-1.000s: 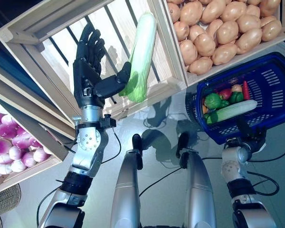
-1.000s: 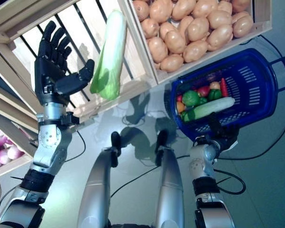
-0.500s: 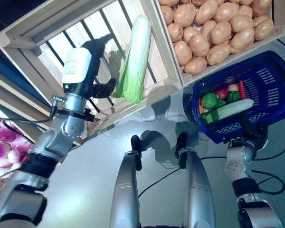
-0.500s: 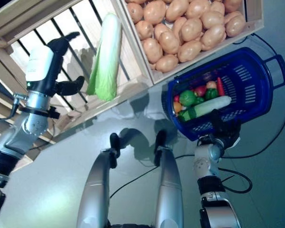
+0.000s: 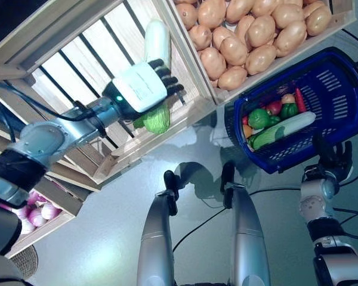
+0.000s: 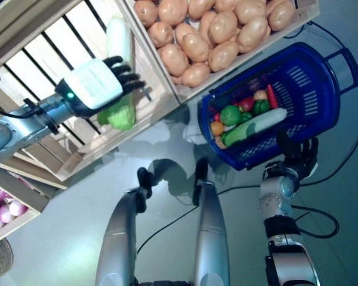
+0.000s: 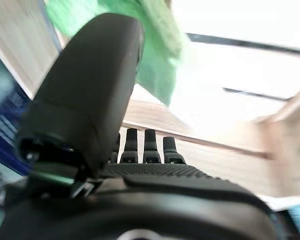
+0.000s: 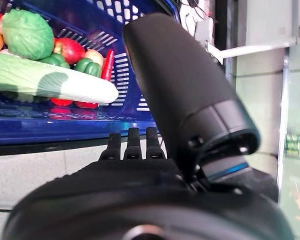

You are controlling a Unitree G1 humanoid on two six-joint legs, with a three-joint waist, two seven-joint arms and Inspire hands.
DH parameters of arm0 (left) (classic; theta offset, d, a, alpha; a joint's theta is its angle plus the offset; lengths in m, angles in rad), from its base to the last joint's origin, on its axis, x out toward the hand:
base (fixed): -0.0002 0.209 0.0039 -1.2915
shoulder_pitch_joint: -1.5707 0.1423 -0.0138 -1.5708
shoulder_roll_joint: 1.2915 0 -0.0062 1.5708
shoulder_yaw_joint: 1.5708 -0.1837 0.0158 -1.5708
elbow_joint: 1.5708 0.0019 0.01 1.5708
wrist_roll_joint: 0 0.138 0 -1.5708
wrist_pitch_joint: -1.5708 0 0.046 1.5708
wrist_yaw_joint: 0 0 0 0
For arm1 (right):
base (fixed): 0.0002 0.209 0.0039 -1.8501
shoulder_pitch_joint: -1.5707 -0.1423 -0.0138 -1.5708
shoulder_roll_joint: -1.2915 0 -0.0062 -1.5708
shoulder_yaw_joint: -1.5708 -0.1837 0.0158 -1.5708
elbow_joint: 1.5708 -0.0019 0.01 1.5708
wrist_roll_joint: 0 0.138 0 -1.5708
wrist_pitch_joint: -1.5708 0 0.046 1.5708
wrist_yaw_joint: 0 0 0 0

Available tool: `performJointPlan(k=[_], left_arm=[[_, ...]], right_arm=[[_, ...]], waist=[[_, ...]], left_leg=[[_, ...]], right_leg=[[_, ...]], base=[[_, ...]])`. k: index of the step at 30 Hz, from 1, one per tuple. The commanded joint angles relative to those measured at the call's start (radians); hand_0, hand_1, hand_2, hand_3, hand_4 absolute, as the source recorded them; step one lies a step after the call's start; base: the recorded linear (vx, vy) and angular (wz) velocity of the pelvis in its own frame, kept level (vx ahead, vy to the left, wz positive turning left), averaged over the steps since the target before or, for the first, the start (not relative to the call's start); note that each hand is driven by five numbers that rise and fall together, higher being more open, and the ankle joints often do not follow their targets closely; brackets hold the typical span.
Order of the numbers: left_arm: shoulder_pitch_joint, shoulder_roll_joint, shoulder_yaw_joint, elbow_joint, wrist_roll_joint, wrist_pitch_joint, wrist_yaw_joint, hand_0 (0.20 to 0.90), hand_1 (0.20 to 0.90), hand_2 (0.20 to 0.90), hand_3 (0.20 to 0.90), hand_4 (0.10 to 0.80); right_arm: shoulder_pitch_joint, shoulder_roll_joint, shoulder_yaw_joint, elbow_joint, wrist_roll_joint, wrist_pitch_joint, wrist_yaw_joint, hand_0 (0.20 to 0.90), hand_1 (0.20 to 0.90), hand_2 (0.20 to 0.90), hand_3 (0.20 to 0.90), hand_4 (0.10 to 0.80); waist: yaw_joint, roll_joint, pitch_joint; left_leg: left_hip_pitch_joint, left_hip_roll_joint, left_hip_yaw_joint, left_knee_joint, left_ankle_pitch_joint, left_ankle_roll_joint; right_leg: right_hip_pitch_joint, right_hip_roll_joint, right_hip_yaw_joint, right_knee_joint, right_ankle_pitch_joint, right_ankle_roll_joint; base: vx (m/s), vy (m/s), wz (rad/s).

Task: Put vegetables into the basket

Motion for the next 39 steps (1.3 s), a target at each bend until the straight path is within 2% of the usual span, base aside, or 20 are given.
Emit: performJointPlan(k=[1, 4, 8, 17, 20, 23, 30, 39], left_arm=[[-0.095, 0.033, 0.078, -0.079, 0.059, -0.033, 0.017, 0.9, 0.9, 0.9, 0.9, 0.8], [-0.137, 0.029, 0.05, -0.07, 0.111, -0.082, 0.025, 0.9, 0.9, 0.9, 0.9, 0.8], [-0.212, 0.031, -0.014, -0.06, 0.124, -0.13, -0.05, 0.9, 0.9, 0.9, 0.9, 0.8], [-0.314, 0.019, -0.105, -0.025, 0.131, -0.177, -0.158, 0.9, 0.9, 0.9, 0.9, 0.8], [-0.338, 0.012, -0.128, 0.005, 0.148, -0.141, -0.147, 0.9, 0.9, 0.9, 0.9, 0.8], [-0.35, 0.002, -0.136, 0.035, 0.183, -0.061, -0.105, 0.9, 0.9, 0.9, 0.9, 0.8], [-0.315, -0.013, -0.107, 0.161, 0.277, 0.043, 0.148, 0.9, 0.9, 0.9, 0.9, 0.8], [-0.244, -0.029, -0.056, 0.292, 0.293, 0.154, 0.364, 0.9, 0.9, 0.9, 0.9, 0.8]], right_arm=[[-0.018, -0.135, -0.028, -0.032, 0.03, -0.05, 0.044, 0.9, 0.9, 0.9, 0.9, 0.8], [-0.032, -0.141, -0.021, -0.018, 0.035, -0.05, 0.049, 0.9, 0.9, 0.9, 0.9, 0.8], [-0.049, -0.145, -0.016, -0.005, 0.043, -0.051, 0.055, 0.9, 0.9, 0.9, 0.9, 0.8], [-0.061, -0.145, -0.025, 0.026, 0.054, -0.053, 0.079, 0.9, 0.9, 0.9, 0.9, 0.8], [-0.062, -0.152, -0.025, 0.03, 0.06, -0.05, 0.084, 0.9, 0.9, 0.9, 0.9, 0.8], [-0.067, -0.148, -0.023, 0.032, 0.059, -0.053, 0.084, 0.9, 0.9, 0.9, 0.9, 0.8], [-0.063, -0.151, -0.023, 0.025, 0.054, -0.053, 0.073, 0.9, 0.9, 0.9, 0.9, 0.8], [-0.062, -0.166, -0.023, 0.01, 0.039, -0.038, 0.044, 0.9, 0.9, 0.9, 0.9, 0.8]], waist=[[-0.024, 0.069, -0.001], [-0.025, 0.069, -0.001], [-0.027, 0.069, -0.001], [-0.03, 0.064, -0.001], [-0.032, 0.062, -0.001], [-0.032, 0.058, -0.001], [-0.032, 0.042, -0.001], [-0.033, 0.034, -0.001]], left_leg=[[-0.013, 0.025, 0.002, -0.066, 0.065, -0.042], [-0.017, 0.026, 0.001, -0.065, 0.064, -0.042], [-0.03, 0.031, 0.001, -0.056, 0.059, -0.04], [-0.049, 0.036, 0.0, -0.038, 0.047, -0.034], [-0.058, 0.039, -0.001, -0.032, 0.045, -0.034], [-0.066, 0.041, -0.003, -0.028, 0.044, -0.032], [-0.09, 0.049, -0.012, -0.01, 0.042, -0.032], [-0.118, 0.05, -0.018, 0.003, 0.037, -0.031]], right_leg=[[0.081, -0.027, -0.058, -0.034, -0.002, 0.009], [0.08, -0.029, -0.058, -0.038, 0.001, 0.01], [0.07, -0.036, -0.06, -0.038, 0.003, 0.013], [0.055, -0.045, -0.061, -0.027, 0.004, 0.018], [0.047, -0.048, -0.061, -0.023, 0.005, 0.02], [0.04, -0.047, -0.06, -0.018, 0.004, 0.02], [0.022, -0.045, -0.059, -0.005, 0.004, 0.017], [-0.009, -0.04, -0.052, 0.019, -0.003, 0.014]], base=[[-0.001, 0.017, -0.05], [0.0, 0.0, 0.0], [0.0, 0.0, 0.0], [0.0, 0.0, 0.0], [0.0, 0.0, 0.0], [0.0, 0.0, 0.0], [0.001, -0.002, -0.02], [-0.001, 0.031, 0.0]])
